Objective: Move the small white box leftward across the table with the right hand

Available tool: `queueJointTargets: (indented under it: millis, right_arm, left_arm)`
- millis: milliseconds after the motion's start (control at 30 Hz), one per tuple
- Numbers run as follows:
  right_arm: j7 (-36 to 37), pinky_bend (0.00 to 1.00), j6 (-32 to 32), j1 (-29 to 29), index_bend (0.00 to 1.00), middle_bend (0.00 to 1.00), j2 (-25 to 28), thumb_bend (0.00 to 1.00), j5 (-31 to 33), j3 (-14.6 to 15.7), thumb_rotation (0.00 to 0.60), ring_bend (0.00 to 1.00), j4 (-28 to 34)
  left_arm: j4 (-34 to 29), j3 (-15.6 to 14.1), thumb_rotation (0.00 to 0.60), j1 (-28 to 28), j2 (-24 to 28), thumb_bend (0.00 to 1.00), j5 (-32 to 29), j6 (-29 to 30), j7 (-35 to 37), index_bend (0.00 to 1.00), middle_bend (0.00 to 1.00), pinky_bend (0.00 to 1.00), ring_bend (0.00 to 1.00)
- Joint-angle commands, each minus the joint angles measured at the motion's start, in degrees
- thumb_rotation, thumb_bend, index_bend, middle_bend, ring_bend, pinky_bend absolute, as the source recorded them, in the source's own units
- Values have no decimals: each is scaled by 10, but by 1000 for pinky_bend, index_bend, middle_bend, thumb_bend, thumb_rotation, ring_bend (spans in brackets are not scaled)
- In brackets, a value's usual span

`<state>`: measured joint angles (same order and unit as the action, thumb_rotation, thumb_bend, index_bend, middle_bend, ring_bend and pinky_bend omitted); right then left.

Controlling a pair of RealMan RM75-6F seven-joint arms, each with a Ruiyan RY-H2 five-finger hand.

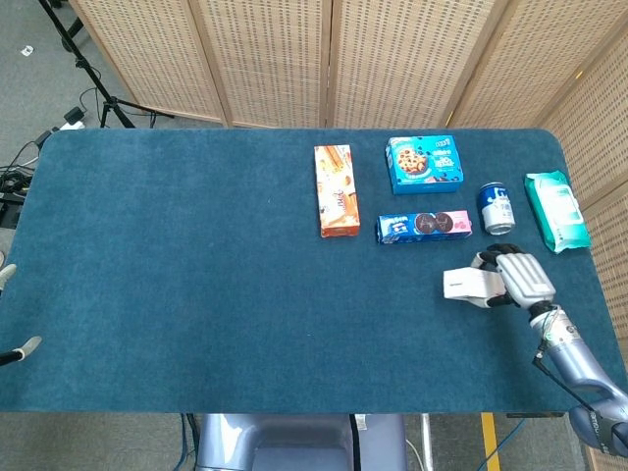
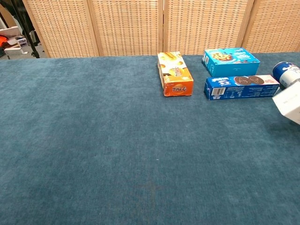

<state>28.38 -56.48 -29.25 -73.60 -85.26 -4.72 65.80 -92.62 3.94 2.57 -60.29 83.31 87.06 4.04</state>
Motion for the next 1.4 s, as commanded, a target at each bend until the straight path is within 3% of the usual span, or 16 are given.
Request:
queueJointTargets:
  millis: [33, 367, 567, 733, 800, 833, 933, 967, 1067, 1233, 1400]
  right_arm:
    - [75, 179, -24, -14, 495, 484, 6, 433, -12, -19, 600, 224, 47]
    - [153, 179, -32, -19, 508, 496, -57, 518, 23, -41, 600, 224, 47]
    - [232, 179, 6, -17, 512, 500, -115, 629, 60, -43, 600, 224, -5]
    - [260, 179, 8, -14, 513, 488, -135, 642, 56, -38, 600, 223, -45]
    - [275, 179, 8, -13, 487, 430, -135, 605, 46, -32, 600, 187, -55]
    - [283, 179, 8, -13, 427, 349, -134, 565, 41, -29, 600, 123, -56]
    - [337, 117, 9, -17, 167, 54, -112, 498, -1, -3, 600, 0, -53]
    - [355, 74, 4, -18, 91, 6, -105, 488, -16, 4, 600, 0, -54]
    - [388, 18, -20, -16, 4, 0, -93, 405, -48, 22, 600, 0, -61]
    - [404, 0, -74, -4, 0, 0, -75, 288, -84, 41, 600, 0, -62]
    - [391, 0, -115, 13, 0, 0, -58, 246, -97, 51, 600, 0, -54]
  left_arm:
    - [1, 0, 600, -1, 2, 0, 1, 2, 5, 0, 0, 0, 0]
    - [2, 0, 600, -1, 4, 0, 2, 0, 11, 0, 0, 0, 0]
    - [3, 0, 600, 0, 4, 0, 0, -3, 15, 0, 0, 0, 0]
    - [2, -1, 600, 2, 4, 0, -1, -6, 11, 0, 0, 0, 0]
    - [2, -1, 600, 1, 4, 0, -1, -6, 10, 0, 0, 0, 0]
    - [2, 0, 600, 1, 4, 0, -1, -5, 10, 0, 0, 0, 0]
    - [1, -1, 600, 1, 4, 0, 0, -4, 8, 0, 0, 0, 0]
    - [1, -1, 600, 1, 3, 0, 1, -4, 7, 0, 0, 0, 0]
    - [1, -1, 600, 2, 3, 0, 2, -4, 6, 0, 0, 0, 0]
    - [0, -3, 600, 3, 3, 0, 4, -6, 3, 0, 0, 0, 0]
    - [-1, -5, 600, 0, 3, 0, 9, 0, 3, 0, 0, 0, 0]
